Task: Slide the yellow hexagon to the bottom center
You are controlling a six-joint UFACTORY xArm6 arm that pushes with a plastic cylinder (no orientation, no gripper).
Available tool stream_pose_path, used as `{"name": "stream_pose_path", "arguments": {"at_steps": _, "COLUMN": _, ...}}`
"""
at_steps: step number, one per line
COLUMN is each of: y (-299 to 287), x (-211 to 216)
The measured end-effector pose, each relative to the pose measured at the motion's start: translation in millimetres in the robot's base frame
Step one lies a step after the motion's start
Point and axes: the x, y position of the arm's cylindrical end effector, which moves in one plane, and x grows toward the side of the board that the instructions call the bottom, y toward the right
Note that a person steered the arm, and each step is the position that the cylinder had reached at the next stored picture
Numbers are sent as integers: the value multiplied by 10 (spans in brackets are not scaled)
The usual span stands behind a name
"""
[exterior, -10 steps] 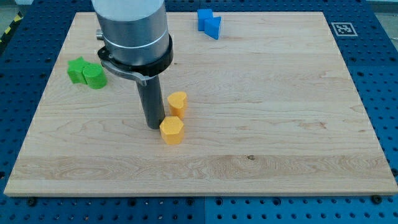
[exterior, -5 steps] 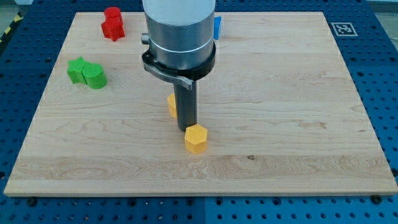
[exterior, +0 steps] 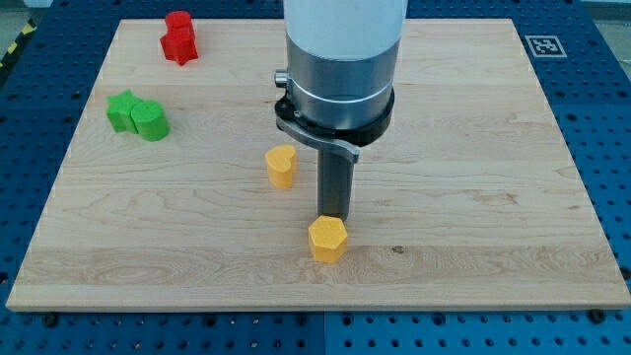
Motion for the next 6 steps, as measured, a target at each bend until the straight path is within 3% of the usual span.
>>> {"name": "stream_pose_path", "arguments": {"at_steps": 3, "y": -35, "x": 186}}
{"name": "stream_pose_path", "arguments": {"at_steps": 6, "y": -291, "x": 15}}
